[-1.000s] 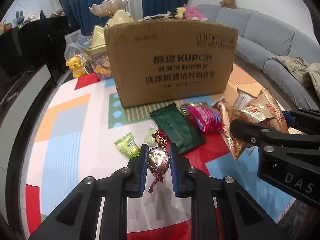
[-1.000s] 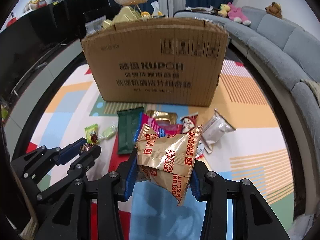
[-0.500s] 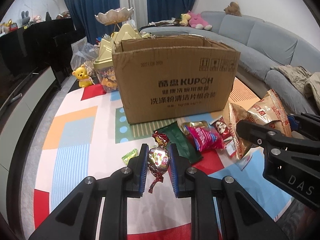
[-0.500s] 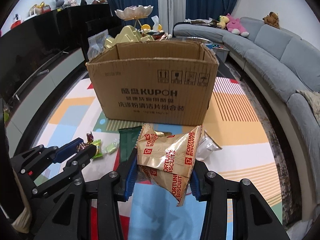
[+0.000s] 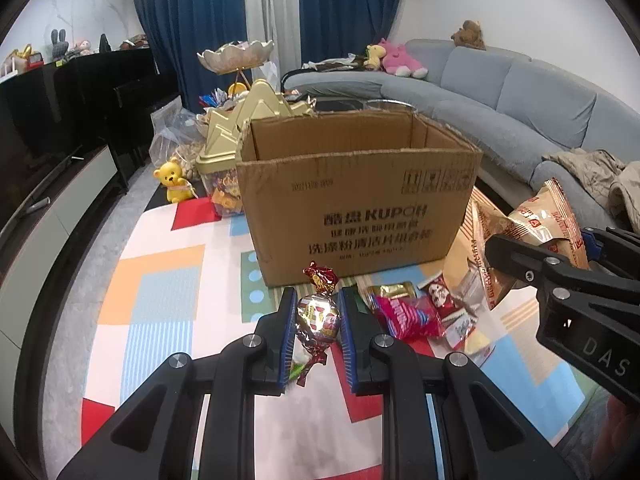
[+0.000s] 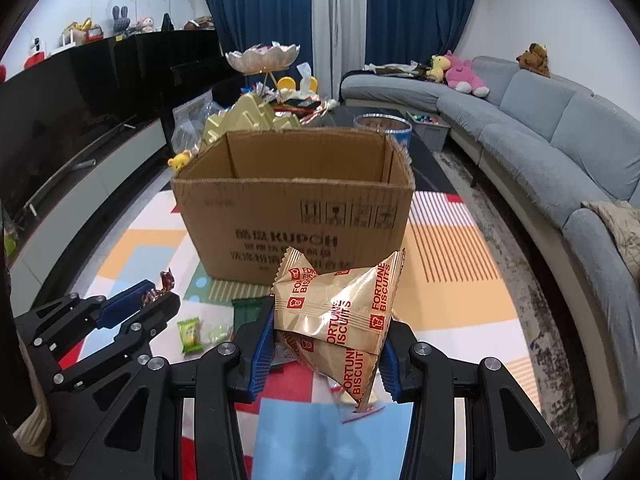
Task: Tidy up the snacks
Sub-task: 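Carry the candy with the left tool while the right tool carries the biscuit packet over the box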
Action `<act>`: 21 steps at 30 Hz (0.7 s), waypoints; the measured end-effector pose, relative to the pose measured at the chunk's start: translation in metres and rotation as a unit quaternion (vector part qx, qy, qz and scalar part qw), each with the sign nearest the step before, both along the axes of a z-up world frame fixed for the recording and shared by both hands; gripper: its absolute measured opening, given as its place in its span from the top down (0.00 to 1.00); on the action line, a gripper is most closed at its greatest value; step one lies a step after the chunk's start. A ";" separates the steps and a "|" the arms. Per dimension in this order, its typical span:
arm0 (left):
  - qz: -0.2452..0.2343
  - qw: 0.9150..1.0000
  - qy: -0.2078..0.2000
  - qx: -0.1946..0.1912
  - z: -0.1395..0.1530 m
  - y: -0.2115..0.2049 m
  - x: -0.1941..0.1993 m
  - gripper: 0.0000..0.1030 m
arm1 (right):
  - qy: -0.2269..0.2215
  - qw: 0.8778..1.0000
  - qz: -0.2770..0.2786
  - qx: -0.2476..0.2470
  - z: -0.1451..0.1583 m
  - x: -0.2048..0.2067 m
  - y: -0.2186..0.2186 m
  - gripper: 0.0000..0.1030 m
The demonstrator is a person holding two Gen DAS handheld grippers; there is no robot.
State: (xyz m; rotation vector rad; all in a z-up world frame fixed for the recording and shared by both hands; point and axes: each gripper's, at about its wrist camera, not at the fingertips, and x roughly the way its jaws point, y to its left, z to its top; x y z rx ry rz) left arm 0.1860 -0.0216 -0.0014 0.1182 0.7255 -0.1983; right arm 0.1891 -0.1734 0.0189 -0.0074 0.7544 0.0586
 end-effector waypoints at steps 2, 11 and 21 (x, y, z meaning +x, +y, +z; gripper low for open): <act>0.001 1.000 -0.005 -0.001 0.004 0.001 0.001 0.79 | -0.007 1.000 -0.001 -0.003 0.004 0.002 -0.001 0.55; 0.008 1.000 -0.026 -0.008 0.023 0.001 0.016 0.79 | -0.035 0.999 -0.003 -0.011 0.022 0.013 -0.004 0.55; 0.014 0.999 -0.051 -0.012 0.043 0.000 0.036 0.79 | -0.060 0.998 -0.002 -0.017 0.038 0.031 -0.004 0.55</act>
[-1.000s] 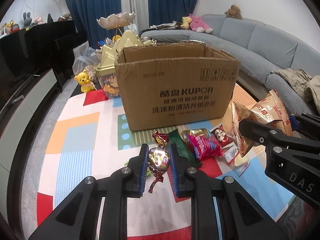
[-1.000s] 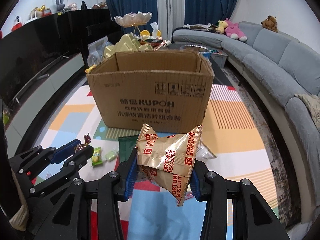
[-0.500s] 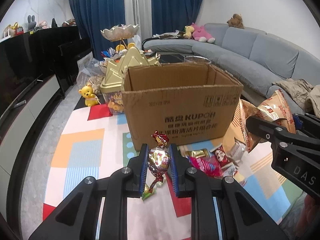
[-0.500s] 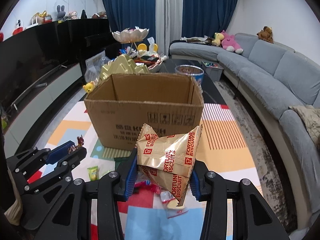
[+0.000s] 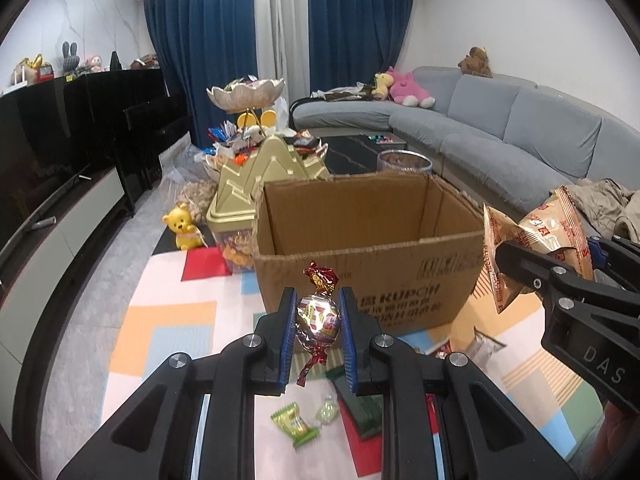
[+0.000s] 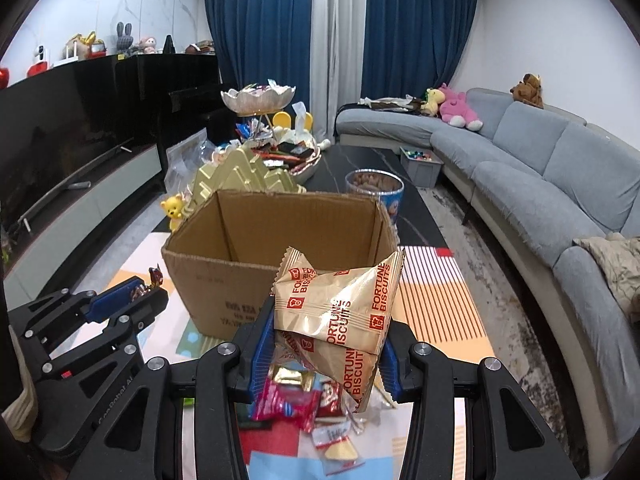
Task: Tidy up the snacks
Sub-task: 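Carry the candy with the left tool while the right tool carries the biscuit packet over the box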
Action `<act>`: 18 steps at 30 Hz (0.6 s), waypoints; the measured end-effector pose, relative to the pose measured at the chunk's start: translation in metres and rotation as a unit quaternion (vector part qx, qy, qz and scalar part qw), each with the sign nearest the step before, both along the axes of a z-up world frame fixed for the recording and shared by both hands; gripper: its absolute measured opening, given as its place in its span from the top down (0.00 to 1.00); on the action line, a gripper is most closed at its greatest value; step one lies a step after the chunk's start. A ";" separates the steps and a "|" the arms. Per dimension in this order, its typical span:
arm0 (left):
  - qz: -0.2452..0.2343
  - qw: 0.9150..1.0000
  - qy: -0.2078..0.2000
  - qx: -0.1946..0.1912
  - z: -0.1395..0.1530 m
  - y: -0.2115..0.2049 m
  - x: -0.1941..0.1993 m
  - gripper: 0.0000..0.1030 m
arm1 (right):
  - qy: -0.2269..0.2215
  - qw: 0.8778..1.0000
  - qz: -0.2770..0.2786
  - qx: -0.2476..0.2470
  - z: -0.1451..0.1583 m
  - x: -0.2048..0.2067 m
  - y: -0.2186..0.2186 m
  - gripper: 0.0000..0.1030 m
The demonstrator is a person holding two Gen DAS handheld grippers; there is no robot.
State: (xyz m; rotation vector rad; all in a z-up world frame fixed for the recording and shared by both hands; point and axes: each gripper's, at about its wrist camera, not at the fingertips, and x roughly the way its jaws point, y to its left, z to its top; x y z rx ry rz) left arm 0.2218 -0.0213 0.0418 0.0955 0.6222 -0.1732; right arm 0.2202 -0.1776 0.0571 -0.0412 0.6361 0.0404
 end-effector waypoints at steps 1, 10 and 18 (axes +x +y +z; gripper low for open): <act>0.001 1.000 -0.002 -0.001 0.002 0.000 0.002 0.79 | -0.003 1.000 0.000 -0.001 0.002 0.002 0.000 0.55; 0.005 1.000 -0.014 -0.007 0.011 0.000 0.019 0.79 | -0.021 1.000 0.001 0.000 0.013 0.015 0.002 0.55; 0.010 1.000 -0.023 -0.009 0.018 0.000 0.034 0.79 | -0.034 0.999 0.001 -0.002 0.020 0.028 0.003 0.55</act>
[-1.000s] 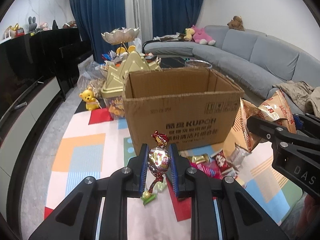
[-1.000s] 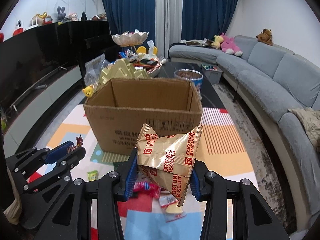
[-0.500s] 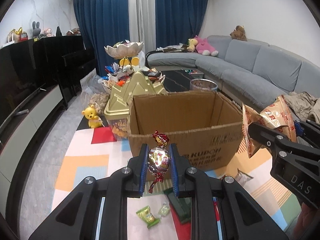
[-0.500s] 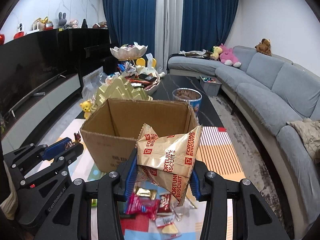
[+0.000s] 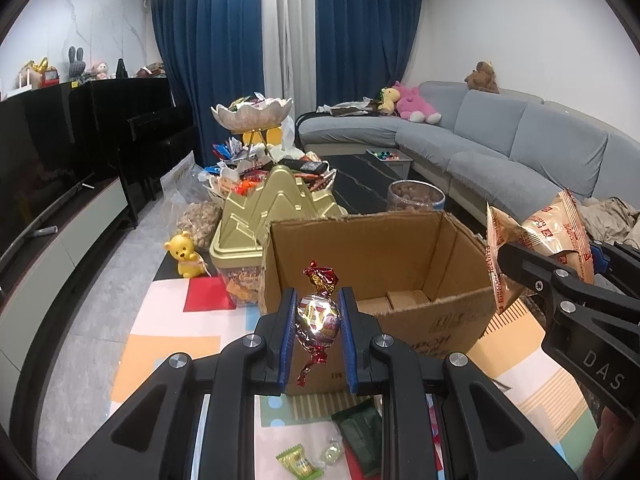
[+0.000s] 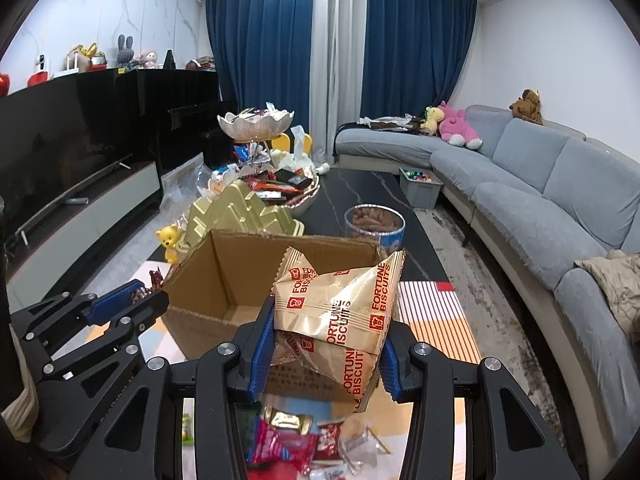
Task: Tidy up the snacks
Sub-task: 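Carry the candy with the left tool while the right tool carries the biscuit packet over the box, then open the left tool to drop the candy while the right tool drops the biscuit packet into the box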
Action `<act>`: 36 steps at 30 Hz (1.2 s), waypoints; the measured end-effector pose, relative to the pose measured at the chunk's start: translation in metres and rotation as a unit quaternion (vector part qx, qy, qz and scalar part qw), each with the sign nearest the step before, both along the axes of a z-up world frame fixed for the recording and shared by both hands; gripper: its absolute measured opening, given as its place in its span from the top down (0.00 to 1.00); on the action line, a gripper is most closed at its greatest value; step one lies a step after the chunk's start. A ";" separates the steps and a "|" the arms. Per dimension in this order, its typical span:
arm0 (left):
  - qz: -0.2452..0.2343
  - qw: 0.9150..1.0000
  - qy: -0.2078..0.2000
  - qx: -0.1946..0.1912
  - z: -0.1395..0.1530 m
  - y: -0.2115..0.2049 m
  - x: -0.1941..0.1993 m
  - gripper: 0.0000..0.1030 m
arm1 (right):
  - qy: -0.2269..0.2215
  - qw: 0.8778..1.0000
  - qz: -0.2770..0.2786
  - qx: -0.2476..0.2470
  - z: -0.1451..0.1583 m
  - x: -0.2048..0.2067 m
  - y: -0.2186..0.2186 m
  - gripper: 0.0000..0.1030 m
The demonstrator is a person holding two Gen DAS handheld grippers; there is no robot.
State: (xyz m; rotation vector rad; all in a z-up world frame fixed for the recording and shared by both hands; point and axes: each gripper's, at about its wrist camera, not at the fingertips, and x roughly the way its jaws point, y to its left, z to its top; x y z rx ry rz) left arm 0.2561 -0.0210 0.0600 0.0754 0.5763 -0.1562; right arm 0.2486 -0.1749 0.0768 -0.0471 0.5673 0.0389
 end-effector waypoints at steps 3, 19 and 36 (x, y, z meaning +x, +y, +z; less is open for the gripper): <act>0.003 1.000 -0.005 -0.001 0.005 0.001 0.007 0.79 | -0.005 1.000 0.000 0.000 0.002 0.006 -0.001 0.55; -0.002 1.000 -0.019 0.002 0.009 -0.005 0.044 0.79 | -0.009 1.000 0.001 -0.002 -0.001 0.042 -0.008 0.55; -0.001 1.000 -0.014 0.009 -0.009 -0.007 0.068 0.79 | 0.010 1.000 0.001 -0.008 -0.023 0.067 -0.013 0.55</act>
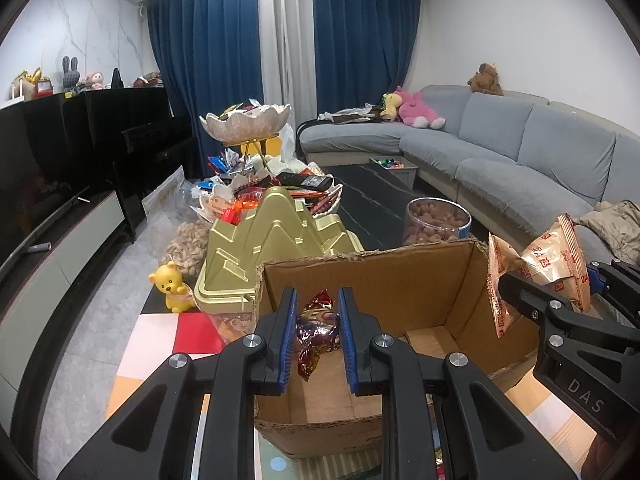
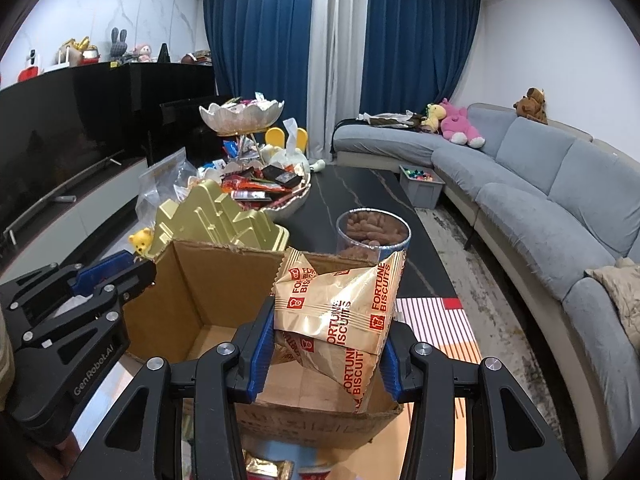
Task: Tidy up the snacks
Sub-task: 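Open the left tool to drop the candy while the right tool drops the biscuit packet into the box, then withdraw both open tools from the box back toward the snacks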
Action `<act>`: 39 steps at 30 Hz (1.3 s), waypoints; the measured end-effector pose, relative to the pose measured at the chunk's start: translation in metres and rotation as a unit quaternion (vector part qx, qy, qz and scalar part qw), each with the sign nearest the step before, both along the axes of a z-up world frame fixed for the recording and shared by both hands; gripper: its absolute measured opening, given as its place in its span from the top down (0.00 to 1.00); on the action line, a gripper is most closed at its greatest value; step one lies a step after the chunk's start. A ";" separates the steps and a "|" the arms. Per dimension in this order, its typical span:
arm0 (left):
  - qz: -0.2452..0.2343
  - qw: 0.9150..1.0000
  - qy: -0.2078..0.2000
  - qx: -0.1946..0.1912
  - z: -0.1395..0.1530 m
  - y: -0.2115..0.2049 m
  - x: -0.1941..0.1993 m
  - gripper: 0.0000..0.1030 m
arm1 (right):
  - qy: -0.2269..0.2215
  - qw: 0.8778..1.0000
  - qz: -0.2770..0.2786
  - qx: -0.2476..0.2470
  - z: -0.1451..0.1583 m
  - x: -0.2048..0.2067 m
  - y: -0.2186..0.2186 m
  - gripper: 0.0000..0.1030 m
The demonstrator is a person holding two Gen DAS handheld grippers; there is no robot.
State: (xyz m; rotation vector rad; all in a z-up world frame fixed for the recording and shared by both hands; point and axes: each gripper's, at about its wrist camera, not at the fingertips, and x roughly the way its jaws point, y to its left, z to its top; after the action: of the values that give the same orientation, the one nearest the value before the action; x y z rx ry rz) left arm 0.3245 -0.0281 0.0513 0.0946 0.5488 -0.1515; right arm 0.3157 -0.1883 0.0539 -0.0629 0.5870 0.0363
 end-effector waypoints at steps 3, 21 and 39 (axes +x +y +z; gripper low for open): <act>0.000 1.000 0.004 0.002 -0.003 0.000 0.001 0.79 | 0.002 1.000 -0.001 -0.001 -0.001 0.001 0.000 0.55; 0.010 1.000 -0.011 0.006 0.004 0.001 -0.006 0.43 | -0.032 0.999 -0.023 -0.008 0.012 -0.011 -0.007 0.19; 0.008 1.000 -0.024 0.017 0.036 0.005 -0.040 0.39 | -0.045 0.999 -0.021 0.001 0.035 -0.044 -0.004 0.19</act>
State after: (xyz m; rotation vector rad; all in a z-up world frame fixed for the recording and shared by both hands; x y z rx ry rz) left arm 0.2844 -0.0233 0.0871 0.1257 0.5051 -0.1233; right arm 0.2720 -0.1922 0.0893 -0.0506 0.4974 -0.0065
